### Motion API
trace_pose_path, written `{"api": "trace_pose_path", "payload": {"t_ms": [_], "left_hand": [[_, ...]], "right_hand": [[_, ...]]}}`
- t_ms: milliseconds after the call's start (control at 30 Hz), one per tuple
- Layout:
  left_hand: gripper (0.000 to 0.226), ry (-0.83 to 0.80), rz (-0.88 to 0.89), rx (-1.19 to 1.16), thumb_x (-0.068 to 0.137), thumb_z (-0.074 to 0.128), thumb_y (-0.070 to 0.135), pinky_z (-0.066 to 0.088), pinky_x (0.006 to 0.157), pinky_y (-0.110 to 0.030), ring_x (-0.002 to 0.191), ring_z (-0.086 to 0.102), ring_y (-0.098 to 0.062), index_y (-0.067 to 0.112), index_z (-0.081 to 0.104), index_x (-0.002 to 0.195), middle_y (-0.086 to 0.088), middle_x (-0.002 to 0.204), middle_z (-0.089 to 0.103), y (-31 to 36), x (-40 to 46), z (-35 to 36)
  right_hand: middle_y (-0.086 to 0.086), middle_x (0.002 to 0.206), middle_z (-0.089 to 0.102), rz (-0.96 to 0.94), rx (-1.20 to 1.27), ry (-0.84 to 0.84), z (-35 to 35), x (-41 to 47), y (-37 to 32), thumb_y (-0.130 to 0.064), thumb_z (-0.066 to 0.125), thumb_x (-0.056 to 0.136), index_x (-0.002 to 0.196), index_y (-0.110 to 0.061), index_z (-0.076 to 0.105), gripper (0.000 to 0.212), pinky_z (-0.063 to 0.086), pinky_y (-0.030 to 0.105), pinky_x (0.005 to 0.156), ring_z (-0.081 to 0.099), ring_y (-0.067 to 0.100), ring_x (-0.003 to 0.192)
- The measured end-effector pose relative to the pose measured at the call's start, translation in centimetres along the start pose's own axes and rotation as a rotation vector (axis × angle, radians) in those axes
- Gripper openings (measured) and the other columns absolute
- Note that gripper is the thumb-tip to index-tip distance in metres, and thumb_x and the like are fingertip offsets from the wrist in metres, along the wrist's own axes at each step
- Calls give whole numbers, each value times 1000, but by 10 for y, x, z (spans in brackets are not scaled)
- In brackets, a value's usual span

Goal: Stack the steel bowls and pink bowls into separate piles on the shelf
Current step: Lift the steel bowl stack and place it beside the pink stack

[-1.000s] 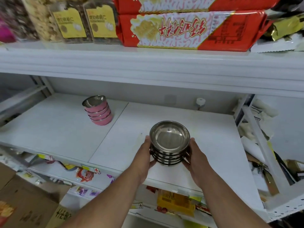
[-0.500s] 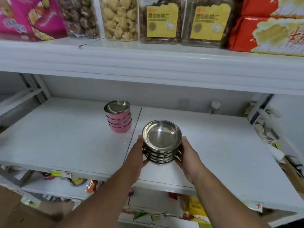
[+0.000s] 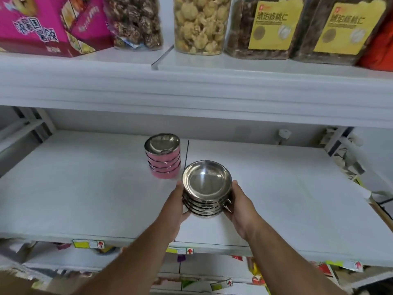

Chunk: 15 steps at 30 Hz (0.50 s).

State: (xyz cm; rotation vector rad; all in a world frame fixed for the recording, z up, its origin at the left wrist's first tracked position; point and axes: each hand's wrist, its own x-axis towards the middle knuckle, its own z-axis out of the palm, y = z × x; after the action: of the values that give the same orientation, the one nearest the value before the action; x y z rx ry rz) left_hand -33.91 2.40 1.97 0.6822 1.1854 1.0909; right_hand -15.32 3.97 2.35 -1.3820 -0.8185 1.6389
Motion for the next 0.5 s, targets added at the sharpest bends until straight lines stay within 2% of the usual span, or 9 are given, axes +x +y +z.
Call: {"api": "trace_pose_path", "payload": {"t_ms": [200, 300, 400, 433, 500], "left_hand": [[37, 8, -34, 19, 96, 40, 64, 38, 112, -46, 133, 45, -11, 44, 56, 123, 11, 140, 52, 0, 10, -3], [40, -4, -21, 24, 98, 40, 61, 34, 116, -48, 131, 49, -9, 41, 57, 129, 13, 140, 56, -4, 14, -7], [33, -19, 16, 65, 101, 36, 57, 35, 115, -43, 116, 55, 2, 43, 61, 117, 27, 116, 67, -6, 11, -8], [34, -23, 19, 84, 101, 34, 57, 35, 114, -42, 121, 53, 1, 44, 60, 118, 28, 117, 67, -7, 10, -9], [44, -8, 11, 105, 99, 35, 61, 31, 117, -44, 139, 41, -8, 42, 53, 134, 20, 139, 56, -13, 5, -14]], "right_hand": [[0, 147, 58, 14, 43, 17, 2, 10, 7, -54, 32, 107, 147, -19, 55, 59, 36, 43, 122, 51, 17, 138], [-1, 142, 60, 17, 66, 20, 4, 11, 9, -52, 33, 108, 146, -18, 56, 56, 37, 42, 122, 52, 16, 136], [0, 144, 61, 13, 62, 21, 5, 10, 9, -52, 33, 108, 145, -17, 57, 57, 36, 41, 122, 53, 15, 137], [0, 145, 61, 8, 54, 28, 5, 9, 11, -52, 33, 108, 145, -17, 58, 57, 36, 41, 122, 53, 15, 136], [1, 146, 59, 0, 4, 72, 6, 5, 17, -50, 34, 108, 145, -17, 57, 55, 34, 41, 123, 52, 15, 137]]}}
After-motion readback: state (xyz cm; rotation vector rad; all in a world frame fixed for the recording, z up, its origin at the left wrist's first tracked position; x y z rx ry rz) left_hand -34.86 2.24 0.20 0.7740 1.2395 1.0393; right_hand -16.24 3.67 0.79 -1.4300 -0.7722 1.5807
